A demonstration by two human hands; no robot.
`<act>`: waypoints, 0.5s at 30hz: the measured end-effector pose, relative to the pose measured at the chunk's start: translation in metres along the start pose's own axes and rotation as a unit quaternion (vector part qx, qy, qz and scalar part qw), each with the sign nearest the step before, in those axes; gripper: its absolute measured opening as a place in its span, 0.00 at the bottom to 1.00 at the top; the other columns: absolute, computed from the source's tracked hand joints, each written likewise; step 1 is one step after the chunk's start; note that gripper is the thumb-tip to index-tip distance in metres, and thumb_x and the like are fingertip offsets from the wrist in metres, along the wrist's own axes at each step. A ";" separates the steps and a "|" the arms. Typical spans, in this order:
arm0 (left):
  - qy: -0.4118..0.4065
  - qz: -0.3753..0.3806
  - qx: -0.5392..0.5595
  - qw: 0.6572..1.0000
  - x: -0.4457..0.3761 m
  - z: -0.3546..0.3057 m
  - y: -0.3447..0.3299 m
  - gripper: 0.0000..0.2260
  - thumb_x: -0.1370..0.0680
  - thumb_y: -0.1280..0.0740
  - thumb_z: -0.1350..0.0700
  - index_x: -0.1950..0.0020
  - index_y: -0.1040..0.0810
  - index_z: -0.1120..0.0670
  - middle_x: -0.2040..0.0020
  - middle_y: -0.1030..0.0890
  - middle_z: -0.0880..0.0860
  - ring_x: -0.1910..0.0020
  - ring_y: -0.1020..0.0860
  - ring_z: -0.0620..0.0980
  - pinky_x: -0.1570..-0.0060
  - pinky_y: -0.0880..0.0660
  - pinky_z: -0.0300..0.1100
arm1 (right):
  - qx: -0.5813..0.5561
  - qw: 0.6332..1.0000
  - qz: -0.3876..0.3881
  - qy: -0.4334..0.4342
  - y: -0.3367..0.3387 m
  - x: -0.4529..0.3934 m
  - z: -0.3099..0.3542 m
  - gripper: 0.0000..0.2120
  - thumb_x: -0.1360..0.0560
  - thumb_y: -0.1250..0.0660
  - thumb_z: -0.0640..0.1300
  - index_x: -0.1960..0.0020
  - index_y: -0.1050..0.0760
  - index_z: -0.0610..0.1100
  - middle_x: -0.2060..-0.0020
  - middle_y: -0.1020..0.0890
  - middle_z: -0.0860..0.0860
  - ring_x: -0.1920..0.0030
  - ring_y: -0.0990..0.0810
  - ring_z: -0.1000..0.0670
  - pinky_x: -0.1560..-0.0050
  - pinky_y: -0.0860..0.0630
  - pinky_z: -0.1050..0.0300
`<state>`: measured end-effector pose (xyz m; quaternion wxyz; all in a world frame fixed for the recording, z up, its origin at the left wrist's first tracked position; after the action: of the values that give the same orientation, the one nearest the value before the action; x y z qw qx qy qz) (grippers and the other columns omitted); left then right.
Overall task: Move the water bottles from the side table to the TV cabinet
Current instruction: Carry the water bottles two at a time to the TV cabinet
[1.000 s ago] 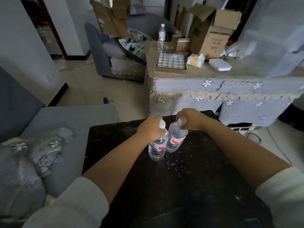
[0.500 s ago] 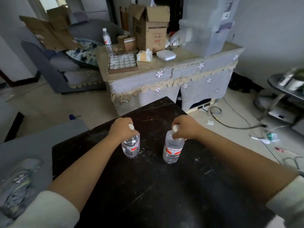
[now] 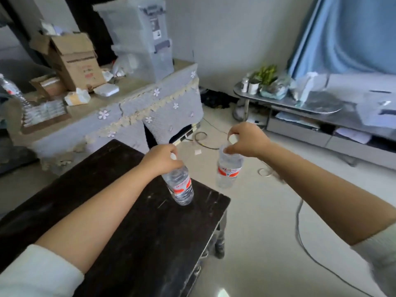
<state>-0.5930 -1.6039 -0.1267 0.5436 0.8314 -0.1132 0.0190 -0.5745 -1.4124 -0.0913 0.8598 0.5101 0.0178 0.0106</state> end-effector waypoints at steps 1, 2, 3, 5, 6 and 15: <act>-0.015 -0.002 0.005 1.000 -0.002 -0.030 -0.006 0.11 0.27 0.31 0.54 0.47 0.24 0.56 0.45 0.22 0.57 0.54 0.28 0.53 0.57 0.33 0.40 | 0.007 1.000 -0.013 -0.010 0.017 0.010 -0.017 0.19 0.30 0.29 0.46 0.43 0.24 0.38 0.45 0.22 0.41 0.44 0.24 0.42 0.56 0.35 0.59; -0.034 -0.003 0.006 0.999 -0.004 -0.064 -0.015 0.12 0.26 0.32 0.54 0.44 0.24 0.56 0.46 0.23 0.56 0.52 0.26 0.55 0.56 0.32 0.41 | 0.015 0.999 -0.025 -0.025 0.038 0.023 -0.039 0.19 0.30 0.29 0.46 0.43 0.24 0.38 0.47 0.22 0.41 0.46 0.24 0.42 0.56 0.35 0.59; -0.054 -0.006 0.006 0.999 -0.005 -0.095 -0.021 0.13 0.26 0.32 0.54 0.43 0.24 0.56 0.46 0.23 0.56 0.48 0.25 0.56 0.55 0.31 0.42 | 0.023 0.998 -0.034 -0.039 0.056 0.034 -0.058 0.18 0.30 0.29 0.46 0.43 0.23 0.38 0.49 0.22 0.41 0.49 0.25 0.43 0.56 0.35 0.58; -0.098 -0.007 0.001 0.995 -0.007 -0.153 -0.036 0.10 0.26 0.33 0.54 0.46 0.23 0.56 0.41 0.22 0.56 0.44 0.24 0.56 0.54 0.30 0.43 | 0.041 0.996 -0.044 -0.069 0.087 0.053 -0.095 0.17 0.30 0.30 0.45 0.45 0.23 0.37 0.52 0.22 0.42 0.53 0.28 0.46 0.57 0.33 0.57; -0.123 -0.005 -0.006 0.992 -0.008 -0.185 -0.048 0.09 0.26 0.33 0.55 0.48 0.23 0.55 0.39 0.22 0.56 0.43 0.24 0.56 0.52 0.30 0.43 | 0.048 0.994 -0.045 -0.085 0.103 0.065 -0.115 0.17 0.31 0.30 0.45 0.45 0.23 0.37 0.52 0.22 0.42 0.54 0.27 0.47 0.57 0.31 0.56; -0.293 0.080 -0.062 0.951 -0.022 -0.395 -0.136 0.08 0.26 0.34 0.53 0.49 0.22 0.54 0.43 0.21 0.55 0.44 0.24 0.54 0.54 0.31 0.41 | -0.014 0.966 -0.080 -0.246 0.195 0.140 -0.279 0.14 0.32 0.28 0.40 0.49 0.22 0.34 0.57 0.25 0.44 0.56 0.28 0.47 0.56 0.26 0.54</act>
<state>-0.5501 -1.1891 -0.0914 0.5334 0.7536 -0.3346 -0.1888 -0.4467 -1.0692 -0.0568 0.8427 0.4822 -0.1540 -0.1834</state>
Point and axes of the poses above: each hand's wrist, its own x-axis away from the middle knuckle, its own y-axis out of the back of the hand, z = x × y, the point moved 8 cm from there along -x, towards the middle knuckle
